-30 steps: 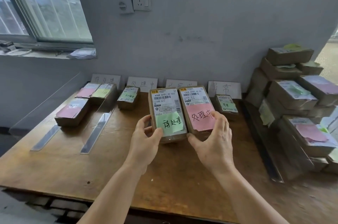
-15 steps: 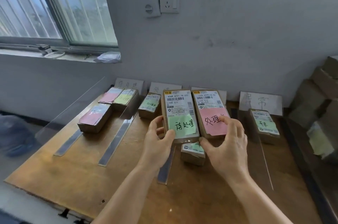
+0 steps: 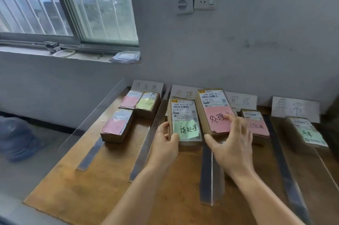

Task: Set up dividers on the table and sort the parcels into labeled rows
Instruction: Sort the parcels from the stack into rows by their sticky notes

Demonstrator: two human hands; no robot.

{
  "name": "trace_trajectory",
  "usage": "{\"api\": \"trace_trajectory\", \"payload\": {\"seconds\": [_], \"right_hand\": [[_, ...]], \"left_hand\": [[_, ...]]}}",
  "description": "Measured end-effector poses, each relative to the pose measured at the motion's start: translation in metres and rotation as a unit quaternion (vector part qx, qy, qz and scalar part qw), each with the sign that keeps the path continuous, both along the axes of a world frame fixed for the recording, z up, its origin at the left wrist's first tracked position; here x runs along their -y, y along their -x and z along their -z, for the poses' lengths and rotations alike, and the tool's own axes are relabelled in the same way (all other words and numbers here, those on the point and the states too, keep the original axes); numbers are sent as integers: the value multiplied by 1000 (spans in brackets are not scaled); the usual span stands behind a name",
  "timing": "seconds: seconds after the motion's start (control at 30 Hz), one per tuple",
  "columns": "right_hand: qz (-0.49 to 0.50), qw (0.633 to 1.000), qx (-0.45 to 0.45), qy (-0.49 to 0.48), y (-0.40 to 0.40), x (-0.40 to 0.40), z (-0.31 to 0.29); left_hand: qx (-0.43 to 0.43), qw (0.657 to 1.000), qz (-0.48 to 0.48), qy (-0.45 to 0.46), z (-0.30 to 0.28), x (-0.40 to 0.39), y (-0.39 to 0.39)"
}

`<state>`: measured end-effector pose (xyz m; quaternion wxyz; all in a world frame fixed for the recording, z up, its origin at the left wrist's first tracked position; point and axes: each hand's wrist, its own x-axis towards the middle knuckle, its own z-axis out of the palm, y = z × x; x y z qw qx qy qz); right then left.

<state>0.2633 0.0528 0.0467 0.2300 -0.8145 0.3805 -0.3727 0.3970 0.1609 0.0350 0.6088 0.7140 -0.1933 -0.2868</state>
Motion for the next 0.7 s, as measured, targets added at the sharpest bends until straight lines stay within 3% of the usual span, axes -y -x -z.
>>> {"api": "trace_trajectory", "payload": {"seconds": [0.37, 0.7], "right_hand": [[82, 995, -54, -21, -77, -48, 35], [56, 970, -164, -168, -134, -61, 99]], "left_hand": [[16, 999, 31, 20, -5, -34, -93], [-30, 999, -32, -7, 15, -67, -141]]}}
